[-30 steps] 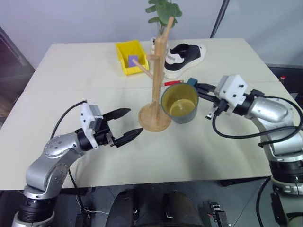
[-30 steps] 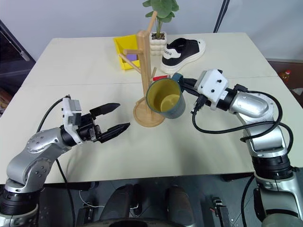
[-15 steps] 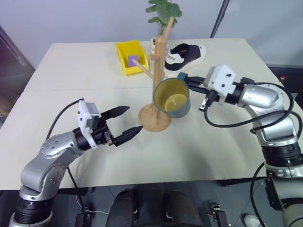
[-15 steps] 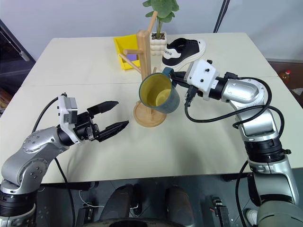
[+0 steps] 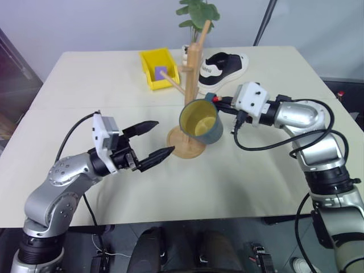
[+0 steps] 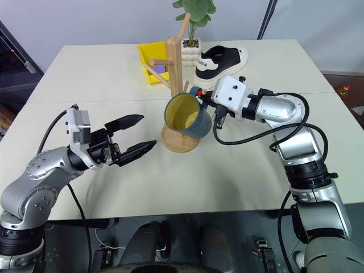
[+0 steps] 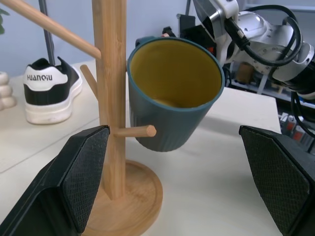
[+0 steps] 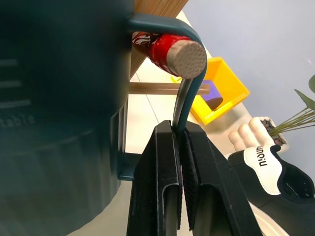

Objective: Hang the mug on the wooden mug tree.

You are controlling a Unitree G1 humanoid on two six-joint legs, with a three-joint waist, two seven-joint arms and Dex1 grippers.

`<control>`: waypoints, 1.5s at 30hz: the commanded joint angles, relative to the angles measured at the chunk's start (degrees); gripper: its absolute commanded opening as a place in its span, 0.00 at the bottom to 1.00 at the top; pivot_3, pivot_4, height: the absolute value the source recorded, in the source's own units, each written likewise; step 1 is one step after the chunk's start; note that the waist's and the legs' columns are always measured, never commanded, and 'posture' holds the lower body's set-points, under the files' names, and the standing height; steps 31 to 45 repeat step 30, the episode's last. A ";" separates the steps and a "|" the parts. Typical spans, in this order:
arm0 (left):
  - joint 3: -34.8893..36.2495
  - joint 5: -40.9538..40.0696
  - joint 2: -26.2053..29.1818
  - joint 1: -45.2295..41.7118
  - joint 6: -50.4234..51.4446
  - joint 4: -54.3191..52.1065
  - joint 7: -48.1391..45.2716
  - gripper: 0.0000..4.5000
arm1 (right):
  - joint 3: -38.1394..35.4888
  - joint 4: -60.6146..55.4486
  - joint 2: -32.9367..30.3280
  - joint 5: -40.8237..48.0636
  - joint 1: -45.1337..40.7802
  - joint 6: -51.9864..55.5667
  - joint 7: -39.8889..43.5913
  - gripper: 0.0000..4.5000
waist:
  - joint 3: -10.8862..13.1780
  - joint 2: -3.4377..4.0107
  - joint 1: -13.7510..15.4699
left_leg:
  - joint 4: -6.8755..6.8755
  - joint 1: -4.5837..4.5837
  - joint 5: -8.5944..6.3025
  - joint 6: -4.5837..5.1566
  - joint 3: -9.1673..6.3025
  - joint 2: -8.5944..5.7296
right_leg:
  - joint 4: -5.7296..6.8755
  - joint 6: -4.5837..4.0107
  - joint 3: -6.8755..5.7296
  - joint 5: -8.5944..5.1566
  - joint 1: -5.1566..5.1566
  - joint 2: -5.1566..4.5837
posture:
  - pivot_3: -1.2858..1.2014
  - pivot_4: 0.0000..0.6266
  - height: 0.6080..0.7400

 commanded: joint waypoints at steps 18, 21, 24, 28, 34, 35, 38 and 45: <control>3.35 15.19 -5.89 3.60 -8.39 12.93 15.58 1.00 | -28.25 -2.20 5.55 19.02 23.03 4.90 -7.67 0.65 | -0.01 -0.04 -0.06 | -0.02 0.13 -0.01 0.01 -0.01 0.00 | 0.01 0.00 0.00 0.00 0.15 0.03 | 0.52 0.24 1.00; 4.10 18.55 -8.30 4.89 -12.13 16.75 17.96 1.00 | -28.15 -0.37 9.02 17.83 26.18 1.49 -9.95 0.65 | -0.01 -0.03 -0.06 | 0.00 0.11 0.00 0.02 0.02 0.00 | 0.04 0.01 0.01 0.00 0.10 0.02 | 0.52 0.24 1.00; 4.21 20.65 -9.71 6.42 -13.63 18.29 19.33 1.00 | -27.02 0.44 11.01 17.15 27.73 -0.02 -11.42 0.65 | -0.01 -0.03 -0.04 | 0.00 0.08 -0.01 0.01 0.02 0.00 | 0.07 0.01 0.01 0.00 0.05 0.02 | 0.52 0.24 1.00; 4.40 21.57 -10.17 7.97 -14.45 18.57 19.44 1.00 | -26.22 0.96 12.04 17.45 28.44 -0.99 -11.81 0.65 | -0.01 -0.03 0.05 | -0.01 0.08 -0.01 0.01 0.01 0.01 | 0.06 0.01 0.01 0.00 0.05 0.02 | 0.52 0.24 1.00; 4.80 21.15 -10.33 8.24 -14.52 18.84 19.13 1.00 | -25.87 1.51 12.11 17.36 28.28 -1.46 -11.92 0.65 | -0.01 -0.03 0.05 | -0.01 0.08 -0.01 0.01 0.02 0.01 | 0.06 0.01 0.01 0.00 0.05 0.01 | 0.52 0.24 1.00; 4.80 21.15 -10.33 8.24 -14.52 18.84 19.13 1.00 | -25.87 1.51 12.11 17.36 28.28 -1.46 -11.92 0.65 | -0.01 -0.03 0.05 | -0.01 0.08 -0.01 0.01 0.02 0.01 | 0.06 0.01 0.01 0.00 0.05 0.01 | 0.52 0.24 1.00; 4.80 21.15 -10.33 8.24 -14.52 18.84 19.13 1.00 | -25.87 1.51 12.11 17.36 28.28 -1.46 -11.92 0.65 | -0.01 -0.03 0.05 | -0.01 0.08 -0.01 0.01 0.02 0.01 | 0.06 0.01 0.01 0.00 0.05 0.01 | 0.52 0.24 1.00; 4.80 21.15 -10.33 8.24 -14.52 18.84 19.13 1.00 | -25.87 1.51 12.11 17.36 28.28 -1.46 -11.92 0.65 | -0.01 -0.03 0.05 | -0.01 0.08 -0.01 0.01 0.02 0.01 | 0.06 0.01 0.01 0.00 0.05 0.01 | 0.52 0.24 1.00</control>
